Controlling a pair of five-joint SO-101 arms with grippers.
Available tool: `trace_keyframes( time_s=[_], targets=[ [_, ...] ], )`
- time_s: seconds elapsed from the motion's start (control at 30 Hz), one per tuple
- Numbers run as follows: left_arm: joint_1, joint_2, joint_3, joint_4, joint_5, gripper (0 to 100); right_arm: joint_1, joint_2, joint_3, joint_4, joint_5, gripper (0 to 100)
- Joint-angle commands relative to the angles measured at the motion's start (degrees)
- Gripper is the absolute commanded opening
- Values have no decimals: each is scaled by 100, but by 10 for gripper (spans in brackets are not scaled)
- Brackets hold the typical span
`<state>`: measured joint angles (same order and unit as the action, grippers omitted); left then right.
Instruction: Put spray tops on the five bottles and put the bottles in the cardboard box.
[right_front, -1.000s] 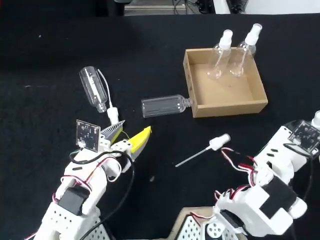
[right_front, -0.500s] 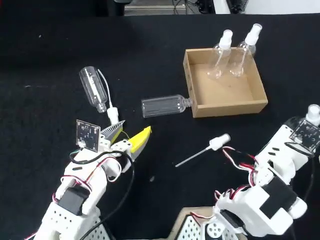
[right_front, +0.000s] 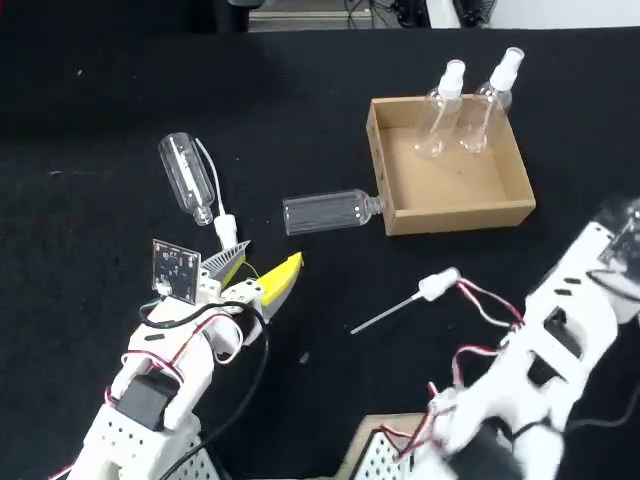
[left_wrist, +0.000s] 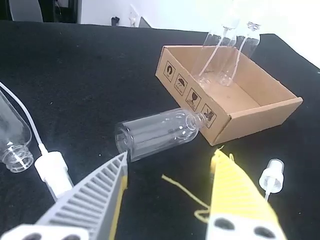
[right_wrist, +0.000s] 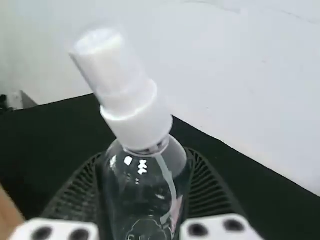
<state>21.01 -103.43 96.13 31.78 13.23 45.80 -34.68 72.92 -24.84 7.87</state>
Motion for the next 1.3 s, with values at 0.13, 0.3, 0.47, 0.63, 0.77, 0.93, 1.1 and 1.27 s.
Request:
trace_keyframes(
  time_s=[0.13,0.3,0.47,0.63,0.77,0.93,1.1,1.27],
  targets=[
    [31,-62,119,-97,-9,242,-1187,-2097,-822,2338,79,12],
    [31,-62,119,-97,0,242,-2154,-2413,-831,2400,88,12],
    [31,-62,119,-97,9,242,-3130,-1903,-980,2382,44,12],
    [31,-62,119,-97,0,242,-3886,-884,-1534,2374,44,11],
    [31,-62,119,-97,-9,242,-4105,66,-2141,2365,44,11],
    [31,-62,119,-97,-18,242,-4114,1138,-2853,2365,44,11],
    [31,-62,119,-97,-26,242,-4176,1754,-2958,2092,44,11],
    [31,-62,119,-97,-26,242,-4176,2290,-2536,782,44,11]
  ],
)
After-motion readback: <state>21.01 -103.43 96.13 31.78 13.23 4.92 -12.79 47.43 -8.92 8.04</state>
